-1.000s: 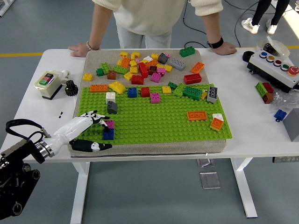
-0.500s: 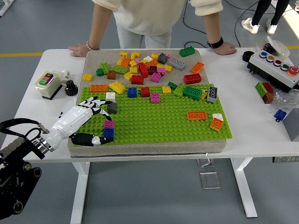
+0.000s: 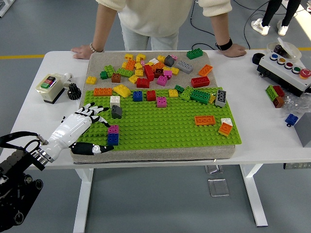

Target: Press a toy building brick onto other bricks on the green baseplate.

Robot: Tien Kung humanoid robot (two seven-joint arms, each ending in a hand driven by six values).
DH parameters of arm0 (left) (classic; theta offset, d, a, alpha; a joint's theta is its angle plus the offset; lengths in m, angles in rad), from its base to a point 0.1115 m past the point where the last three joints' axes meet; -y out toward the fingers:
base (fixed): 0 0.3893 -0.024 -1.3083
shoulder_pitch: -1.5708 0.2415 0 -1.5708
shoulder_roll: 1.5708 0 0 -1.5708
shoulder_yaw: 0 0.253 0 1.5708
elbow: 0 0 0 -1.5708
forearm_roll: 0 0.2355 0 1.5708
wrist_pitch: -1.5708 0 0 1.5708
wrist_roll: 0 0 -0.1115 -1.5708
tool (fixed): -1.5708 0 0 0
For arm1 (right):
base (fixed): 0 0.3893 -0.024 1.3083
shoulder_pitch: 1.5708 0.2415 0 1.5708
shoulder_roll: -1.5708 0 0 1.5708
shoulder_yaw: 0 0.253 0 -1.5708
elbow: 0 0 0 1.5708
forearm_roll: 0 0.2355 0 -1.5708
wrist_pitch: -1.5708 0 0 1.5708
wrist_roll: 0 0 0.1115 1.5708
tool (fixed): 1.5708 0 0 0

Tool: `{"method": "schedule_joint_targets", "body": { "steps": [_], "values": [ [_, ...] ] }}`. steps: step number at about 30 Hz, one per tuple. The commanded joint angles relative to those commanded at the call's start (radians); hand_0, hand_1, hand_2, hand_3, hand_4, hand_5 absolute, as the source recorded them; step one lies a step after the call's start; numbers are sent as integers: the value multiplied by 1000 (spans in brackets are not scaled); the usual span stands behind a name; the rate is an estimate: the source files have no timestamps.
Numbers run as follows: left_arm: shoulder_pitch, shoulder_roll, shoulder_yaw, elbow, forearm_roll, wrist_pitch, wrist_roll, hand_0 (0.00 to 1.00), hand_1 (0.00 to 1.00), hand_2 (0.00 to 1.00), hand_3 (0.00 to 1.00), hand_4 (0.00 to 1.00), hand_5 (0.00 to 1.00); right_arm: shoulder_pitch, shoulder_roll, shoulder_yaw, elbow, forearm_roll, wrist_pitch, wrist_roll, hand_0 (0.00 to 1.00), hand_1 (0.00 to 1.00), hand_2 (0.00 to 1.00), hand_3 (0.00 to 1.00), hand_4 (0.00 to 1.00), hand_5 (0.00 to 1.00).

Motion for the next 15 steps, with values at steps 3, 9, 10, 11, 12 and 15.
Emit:
{"method": "schedule_joint_targets", "body": {
  "steps": [3, 9, 10, 11, 12, 15],
  "values": [
    [6, 6, 16, 14, 0, 30, 0, 998, 973, 941, 601, 998, 718, 0, 1, -2, 0, 0, -1, -1, 733, 658, 706, 589, 916, 498],
    [28, 10, 34, 0, 0, 46, 0, 998, 973, 939, 600, 998, 721, -2, 1, -3, 0, 0, -1, -3, 734, 657, 706, 591, 916, 499],
    [30, 10, 35, -2, 0, 47, 0, 998, 973, 939, 600, 998, 721, -2, 1, -3, 0, -1, -1, -3, 734, 657, 706, 591, 916, 499],
    [31, 8, 39, -6, 0, 48, 0, 998, 973, 939, 600, 998, 721, -2, 1, -3, 0, -1, -1, -4, 734, 657, 706, 591, 916, 499],
    [31, 7, 41, -7, 0, 48, 0, 998, 973, 939, 600, 998, 721, -2, 1, -3, 0, -1, -1, -4, 734, 657, 706, 591, 916, 499],
    [31, 3, 43, -5, 0, 47, 0, 998, 969, 930, 600, 998, 720, 0, 1, -4, 0, -2, -2, -4, 735, 658, 706, 591, 916, 499]
  ]
}}
